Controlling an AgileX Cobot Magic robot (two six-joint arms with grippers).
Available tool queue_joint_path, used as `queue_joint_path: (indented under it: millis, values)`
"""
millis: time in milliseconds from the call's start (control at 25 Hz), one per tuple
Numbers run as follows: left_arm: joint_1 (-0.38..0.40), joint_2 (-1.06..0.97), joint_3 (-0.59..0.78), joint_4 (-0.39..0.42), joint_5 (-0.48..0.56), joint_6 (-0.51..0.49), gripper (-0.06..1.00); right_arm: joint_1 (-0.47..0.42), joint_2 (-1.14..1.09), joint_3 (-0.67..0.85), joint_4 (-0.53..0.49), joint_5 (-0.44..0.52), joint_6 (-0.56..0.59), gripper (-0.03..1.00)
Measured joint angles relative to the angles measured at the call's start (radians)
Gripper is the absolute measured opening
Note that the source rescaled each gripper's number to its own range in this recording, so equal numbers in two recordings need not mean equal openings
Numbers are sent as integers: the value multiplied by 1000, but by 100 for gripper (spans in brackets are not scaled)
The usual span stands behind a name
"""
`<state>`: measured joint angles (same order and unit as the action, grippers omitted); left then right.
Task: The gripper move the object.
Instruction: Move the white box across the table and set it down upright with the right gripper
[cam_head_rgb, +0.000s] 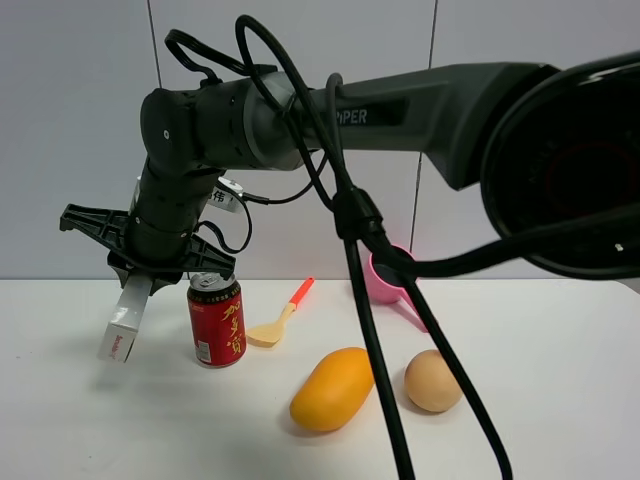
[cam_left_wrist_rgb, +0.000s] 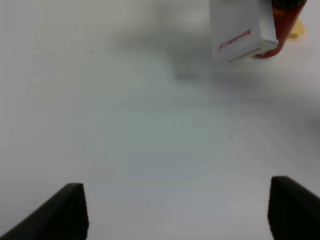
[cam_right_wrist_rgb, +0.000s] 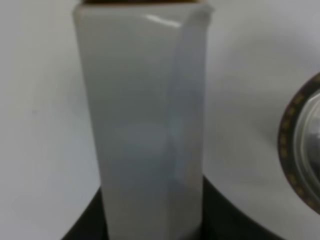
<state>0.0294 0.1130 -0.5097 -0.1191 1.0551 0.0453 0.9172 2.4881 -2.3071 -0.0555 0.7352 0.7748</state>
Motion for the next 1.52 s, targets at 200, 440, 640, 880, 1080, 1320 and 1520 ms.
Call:
queue_joint_path:
  millis: [200, 440, 640, 880, 1080, 1320, 1520]
  values:
    - [0, 0, 0, 0, 0, 0, 100, 49, 0, 0, -126, -7, 90, 1]
    - [0, 0, 0, 0, 0, 0, 100, 91, 18, -2, -154, -23, 198, 1]
    - [0, 0, 0, 0, 0, 0, 100, 91, 57, -2, -214, -1, 359, 1]
    - [0, 0, 0, 0, 0, 0, 100, 91, 67, -2, -266, -3, 389, 1]
    - [0, 0, 0, 0, 0, 0, 100, 87, 74, -2, -287, 4, 372, 1]
    - [0, 0, 0, 0, 0, 0, 100, 83, 106, -3, -259, 18, 366, 1]
    - [0, 0, 0, 0, 0, 0, 100, 82, 108, -3, -261, -8, 351, 1]
